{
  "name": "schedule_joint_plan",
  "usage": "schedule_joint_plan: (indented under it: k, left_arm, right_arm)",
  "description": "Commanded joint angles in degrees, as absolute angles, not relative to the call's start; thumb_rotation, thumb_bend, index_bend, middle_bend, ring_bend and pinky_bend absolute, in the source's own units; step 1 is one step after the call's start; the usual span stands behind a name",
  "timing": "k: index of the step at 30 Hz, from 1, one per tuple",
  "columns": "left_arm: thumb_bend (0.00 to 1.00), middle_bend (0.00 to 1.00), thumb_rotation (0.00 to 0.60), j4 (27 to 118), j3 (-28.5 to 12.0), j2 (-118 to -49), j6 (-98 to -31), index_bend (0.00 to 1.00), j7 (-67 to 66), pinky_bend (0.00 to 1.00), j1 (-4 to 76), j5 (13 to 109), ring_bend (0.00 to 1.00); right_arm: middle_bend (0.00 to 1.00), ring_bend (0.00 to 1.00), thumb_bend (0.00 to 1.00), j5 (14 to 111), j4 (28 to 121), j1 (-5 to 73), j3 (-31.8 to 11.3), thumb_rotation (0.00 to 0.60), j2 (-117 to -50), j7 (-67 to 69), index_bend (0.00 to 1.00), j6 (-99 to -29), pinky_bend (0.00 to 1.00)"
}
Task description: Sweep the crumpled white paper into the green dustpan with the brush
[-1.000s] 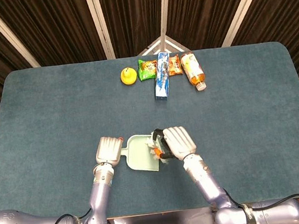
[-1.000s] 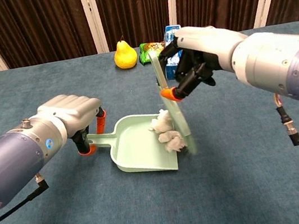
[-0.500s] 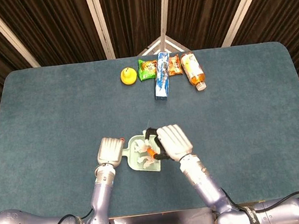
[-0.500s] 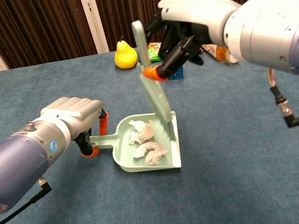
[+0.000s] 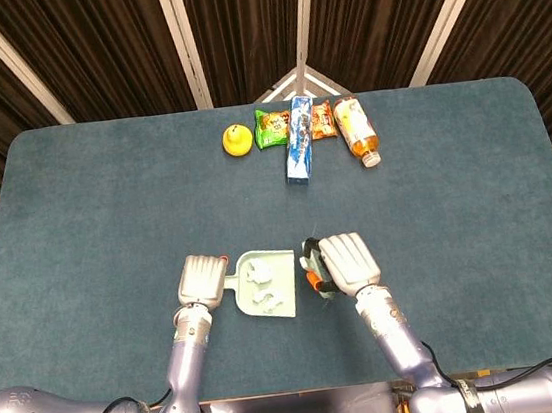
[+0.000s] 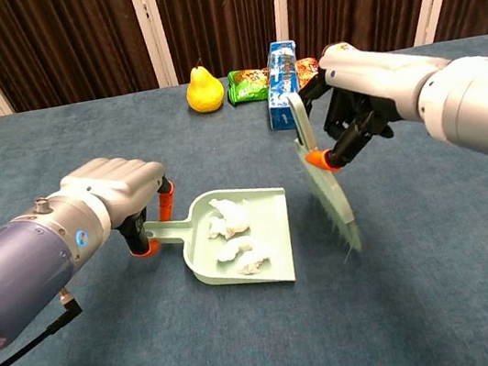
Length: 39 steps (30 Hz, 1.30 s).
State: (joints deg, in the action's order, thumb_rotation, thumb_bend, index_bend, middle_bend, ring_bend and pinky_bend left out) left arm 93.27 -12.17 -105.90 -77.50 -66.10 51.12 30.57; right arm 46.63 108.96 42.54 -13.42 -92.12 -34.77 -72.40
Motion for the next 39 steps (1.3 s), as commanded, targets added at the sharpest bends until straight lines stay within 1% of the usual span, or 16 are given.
schedule_joint_plan:
  k: [1, 10, 17, 21, 22, 24, 25, 26, 27, 28, 30, 33, 35, 37, 39]
  left_arm:
    - [0.56, 0.99, 0.600, 93.14, -12.31, -106.16, -77.64, 0.57, -66.06, 1.00, 51.16, 30.34, 0.96]
    - [0.56, 0.99, 0.600, 92.35, -12.40, -107.41, -78.02, 0.57, -65.86, 1.00, 51.28, 30.14, 0.96]
    - [0.56, 0.98, 0.600, 92.25, -12.59, -107.66, -78.06, 0.56, -65.61, 1.00, 51.32, 30.41, 0.96]
    - [0.55, 0.95, 0.600, 92.53, -12.48, -107.34, -78.19, 0.52, -65.75, 1.00, 51.26, 30.55, 0.94]
    - [0.52, 0.93, 0.600, 92.67, -12.41, -107.17, -78.21, 0.49, -65.79, 1.00, 51.24, 30.65, 0.92]
    - [0.41, 0.84, 0.600, 93.07, -12.23, -106.71, -78.24, 0.40, -65.78, 0.97, 51.15, 30.98, 0.85]
    - [0.30, 0.75, 0.600, 93.51, -12.04, -106.25, -78.24, 0.33, -65.85, 0.93, 51.04, 31.06, 0.79]
    - [0.18, 0.63, 0.600, 93.98, -11.86, -105.83, -78.25, 0.24, -66.09, 0.87, 50.97, 30.98, 0.72]
    - [0.10, 0.52, 0.600, 94.51, -11.62, -105.34, -78.30, 0.17, -66.46, 0.82, 50.92, 30.91, 0.64]
    - [0.03, 0.39, 0.600, 95.29, -11.35, -104.69, -78.36, 0.09, -66.76, 0.74, 50.81, 30.84, 0.55]
    - [0.00, 0.19, 0.600, 96.64, -11.05, -103.64, -78.40, 0.01, -67.10, 0.60, 50.61, 30.57, 0.40]
    - [0.00, 0.04, 0.600, 98.85, -10.66, -101.88, -78.73, 0.00, -66.10, 0.48, 50.02, 31.76, 0.29]
    - [0.00, 0.00, 0.600, 100.59, -10.41, -100.34, -78.80, 0.00, -64.11, 0.42, 49.24, 33.53, 0.25]
    - [0.00, 0.00, 0.600, 102.12, -9.75, -98.39, -78.82, 0.00, -61.96, 0.39, 48.34, 36.06, 0.24]
    - [0.00, 0.00, 0.600, 102.81, -8.86, -96.83, -79.13, 0.00, -60.85, 0.39, 47.71, 38.34, 0.24]
  right_arm:
    - [0.90, 0.95, 0.67, 45.34, 110.01, 42.72, -13.81, 0.600, -93.79, -34.79, 0.87, -72.90, 0.81]
    - [0.90, 0.95, 0.67, 44.46, 114.46, 44.49, -14.75, 0.600, -98.87, -36.75, 0.87, -74.66, 0.81]
    - [0.90, 0.95, 0.67, 44.52, 116.99, 45.42, -16.68, 0.600, -100.02, -36.97, 0.87, -75.60, 0.81]
    - [0.90, 0.95, 0.67, 45.48, 116.45, 45.52, -17.47, 0.600, -99.40, -37.20, 0.87, -76.55, 0.81]
    - [0.90, 0.95, 0.67, 45.97, 116.06, 45.47, -17.57, 0.600, -99.11, -37.21, 0.87, -76.81, 0.81]
    - [0.90, 0.95, 0.67, 46.93, 115.26, 45.33, -17.69, 0.600, -98.24, -37.27, 0.87, -77.11, 0.81]
    - [0.90, 0.95, 0.67, 47.62, 114.66, 45.21, -17.70, 0.600, -97.42, -37.37, 0.87, -77.22, 0.81]
    - [0.90, 0.95, 0.67, 48.13, 114.25, 45.07, -17.73, 0.600, -96.75, -37.32, 0.87, -77.26, 0.81]
    - [0.90, 0.95, 0.67, 48.54, 113.91, 44.87, -17.77, 0.600, -96.07, -37.07, 0.87, -77.23, 0.81]
    - [0.90, 0.95, 0.67, 48.84, 113.54, 44.53, -17.88, 0.600, -95.14, -36.64, 0.87, -77.19, 0.81]
    - [0.90, 0.95, 0.67, 48.79, 113.29, 44.00, -18.14, 0.600, -93.81, -35.85, 0.87, -77.00, 0.81]
    - [0.90, 0.95, 0.67, 49.23, 113.06, 43.15, -18.06, 0.600, -91.53, -34.83, 0.87, -76.56, 0.81]
    - [0.90, 0.95, 0.67, 50.27, 112.64, 42.56, -17.50, 0.600, -89.96, -34.29, 0.87, -76.26, 0.81]
    - [0.90, 0.95, 0.67, 51.89, 111.70, 41.92, -16.73, 0.600, -88.40, -33.86, 0.87, -76.15, 0.81]
    - [0.90, 0.95, 0.67, 53.62, 110.31, 41.50, -16.02, 0.600, -87.40, -33.65, 0.87, -76.21, 0.81]
